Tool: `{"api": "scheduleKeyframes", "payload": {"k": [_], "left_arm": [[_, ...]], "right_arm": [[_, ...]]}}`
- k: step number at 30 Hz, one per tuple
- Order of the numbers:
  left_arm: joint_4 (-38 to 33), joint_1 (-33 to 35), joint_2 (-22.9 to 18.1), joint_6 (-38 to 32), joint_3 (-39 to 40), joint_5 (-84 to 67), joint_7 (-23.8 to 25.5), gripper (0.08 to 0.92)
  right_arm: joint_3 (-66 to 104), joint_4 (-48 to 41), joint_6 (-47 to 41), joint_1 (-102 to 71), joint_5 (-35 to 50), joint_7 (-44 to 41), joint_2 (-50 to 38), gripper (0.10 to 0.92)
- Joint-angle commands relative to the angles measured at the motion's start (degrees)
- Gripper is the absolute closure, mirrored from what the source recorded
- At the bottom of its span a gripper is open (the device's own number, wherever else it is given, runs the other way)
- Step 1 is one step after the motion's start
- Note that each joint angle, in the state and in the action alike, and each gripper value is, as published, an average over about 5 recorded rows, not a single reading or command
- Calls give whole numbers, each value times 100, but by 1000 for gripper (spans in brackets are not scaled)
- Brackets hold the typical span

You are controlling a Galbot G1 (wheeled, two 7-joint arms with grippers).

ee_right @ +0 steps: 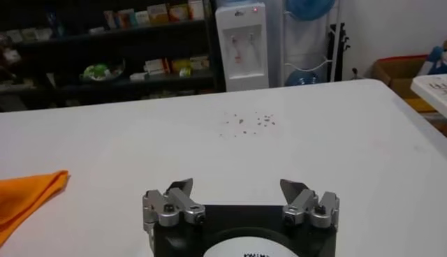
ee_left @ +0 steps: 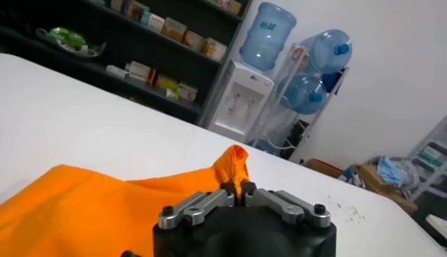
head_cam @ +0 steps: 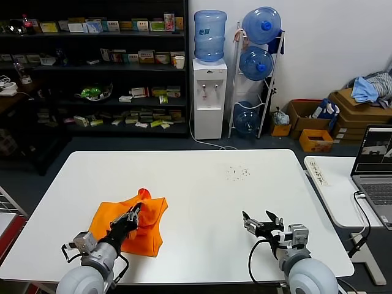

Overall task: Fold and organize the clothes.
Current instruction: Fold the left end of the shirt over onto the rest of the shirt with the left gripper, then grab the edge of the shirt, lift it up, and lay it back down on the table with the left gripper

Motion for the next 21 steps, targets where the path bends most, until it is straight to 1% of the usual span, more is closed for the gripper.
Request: {"api": "scheduleKeyframes", "payload": {"k": [1,6,11,13,17,21], "left_arm": [[-43,9,-70,37,117,103,324,810],[-94,61,-37,37,-14,52,408,672],[-39,332,262,-1,-434,87,546,516],[127,478,449,-116,-685,330,706,456],[751,806,841,-490,-1206,1049,1160,334],[1368,976,1105,-749,-1508,1176,1373,228]], "right_arm": [[-32,-10,5,19,6,-16,12,203],[-27,-3,9,3,14,-24,3,203],[20,-6,24,-13,34,-49,-20,203],[27,-9,27,-4,38,-56,-16,203],[33,-11,36,-9,37,-74,-5,203],[50,-16,47,-27,36,-97,-6,203]]}}
